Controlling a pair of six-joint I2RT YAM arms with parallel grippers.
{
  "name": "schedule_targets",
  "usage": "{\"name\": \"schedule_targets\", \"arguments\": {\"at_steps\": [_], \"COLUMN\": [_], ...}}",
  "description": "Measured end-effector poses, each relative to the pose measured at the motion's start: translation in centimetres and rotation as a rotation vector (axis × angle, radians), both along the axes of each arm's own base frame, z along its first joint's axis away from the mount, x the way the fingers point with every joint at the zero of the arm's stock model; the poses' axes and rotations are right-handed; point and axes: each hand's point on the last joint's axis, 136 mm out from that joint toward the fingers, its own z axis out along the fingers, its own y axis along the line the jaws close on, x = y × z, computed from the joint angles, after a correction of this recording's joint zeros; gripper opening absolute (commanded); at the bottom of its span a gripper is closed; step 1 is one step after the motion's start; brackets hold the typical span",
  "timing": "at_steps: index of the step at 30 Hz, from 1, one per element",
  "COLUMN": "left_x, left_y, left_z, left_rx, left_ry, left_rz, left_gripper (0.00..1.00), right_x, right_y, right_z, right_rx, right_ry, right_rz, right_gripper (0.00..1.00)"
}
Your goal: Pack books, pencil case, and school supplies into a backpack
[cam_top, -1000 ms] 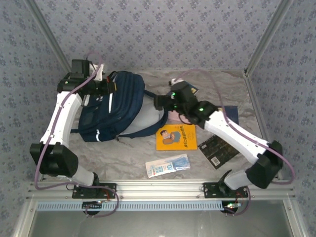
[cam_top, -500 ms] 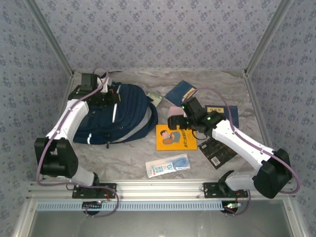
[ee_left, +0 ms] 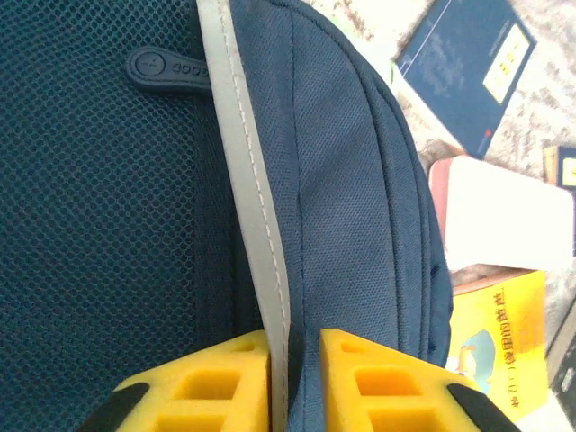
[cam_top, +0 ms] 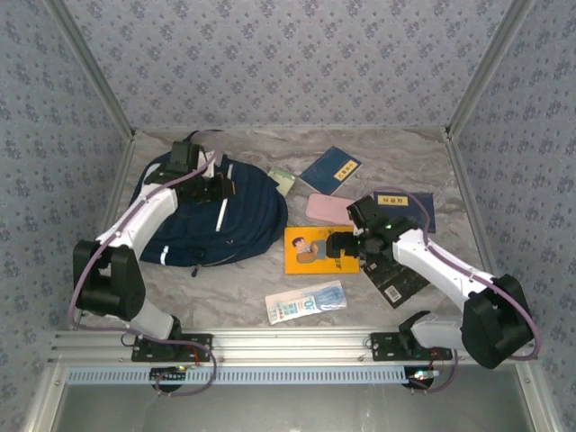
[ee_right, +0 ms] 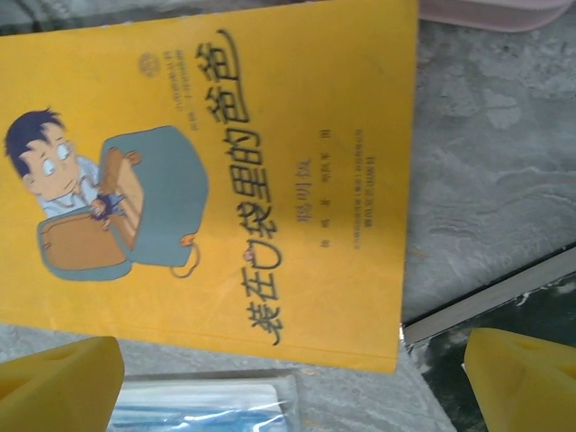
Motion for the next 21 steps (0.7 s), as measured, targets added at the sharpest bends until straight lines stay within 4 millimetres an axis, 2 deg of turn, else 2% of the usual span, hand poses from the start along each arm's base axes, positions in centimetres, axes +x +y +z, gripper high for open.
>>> {"name": "schedule_targets", "arguments": {"at_steps": [4, 7, 10, 15, 18, 21], "left_x": [-0.2, -0.5, -1.3, -3.8, -6.5, -9.4], "left_y": [-0.5, -0.8, -1.1, -2.8, -4.4, -7.0], "left_z": [-1.0, -0.9, -0.1, 3.8, 5.5, 5.8], "left_rx": [0.009, 0.030, 0.065, 0.113, 0.162, 0.162], "left_ry": [0.033, 0.028, 0.013, -0.103, -0.161, -0.170], "left_rz": [0.002, 0.001, -0.011, -0.081, -0.164, -0.266], "left_gripper": [0.48, 0.56, 0.60, 0.63, 0.65, 0.65], "right_x": [0.7, 1.1, 1.1, -0.1, -1.6, -4.2], "right_y": [-1.3, -1.8, -1.7, -1.2, -0.5, 0.4], "right_z": [-0.8, -1.3, -1.4, -1.0, -0.8, -1.2], "right_rx": [0.024, 0.043, 0.051, 0.092, 0.131, 0.190], "right_ry": [0.026, 0.044, 0.047, 0.048, 0.055, 0.088], "right_rz": [-0.066, -0.091, -0.083, -0.055, -0.027, -0.010], "right_gripper": [1.00, 1.00, 1.00, 1.00, 1.00, 0.99]}}
